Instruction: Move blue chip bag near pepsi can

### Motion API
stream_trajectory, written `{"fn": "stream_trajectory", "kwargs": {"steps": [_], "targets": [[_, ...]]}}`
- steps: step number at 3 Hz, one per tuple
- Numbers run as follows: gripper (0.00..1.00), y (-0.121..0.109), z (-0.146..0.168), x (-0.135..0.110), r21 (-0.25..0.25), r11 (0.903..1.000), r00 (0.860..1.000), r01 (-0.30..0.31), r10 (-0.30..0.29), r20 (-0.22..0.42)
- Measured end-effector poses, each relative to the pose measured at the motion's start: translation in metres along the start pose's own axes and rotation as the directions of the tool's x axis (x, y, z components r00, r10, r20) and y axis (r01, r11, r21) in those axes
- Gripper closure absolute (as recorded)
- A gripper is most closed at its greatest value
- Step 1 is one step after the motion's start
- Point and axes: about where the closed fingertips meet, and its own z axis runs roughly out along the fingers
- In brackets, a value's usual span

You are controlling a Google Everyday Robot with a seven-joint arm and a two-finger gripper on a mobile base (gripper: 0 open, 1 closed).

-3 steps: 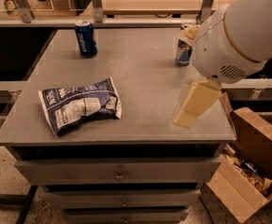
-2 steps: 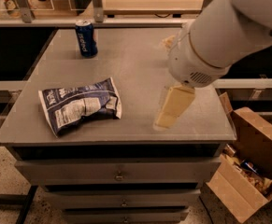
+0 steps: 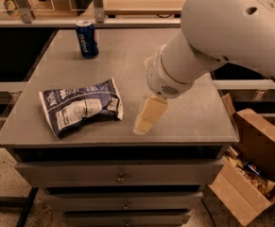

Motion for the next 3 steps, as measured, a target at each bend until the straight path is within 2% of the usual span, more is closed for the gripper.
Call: {"fn": "stream_trajectory", "kwargs": {"steps": [1, 2, 3], "targets": [[0.0, -0.011, 0.027, -0.007, -0.024, 0.998, 0.995, -0.058, 0.06, 0.083], [0.0, -0.019, 0.045, -0.022, -0.047, 0.9951, 0.984, -0.087, 0.093, 0.152], [0.0, -0.023, 0.052, -0.035, -0.075, 0.991, 0.966, -0.111, 0.125, 0.226]]}}
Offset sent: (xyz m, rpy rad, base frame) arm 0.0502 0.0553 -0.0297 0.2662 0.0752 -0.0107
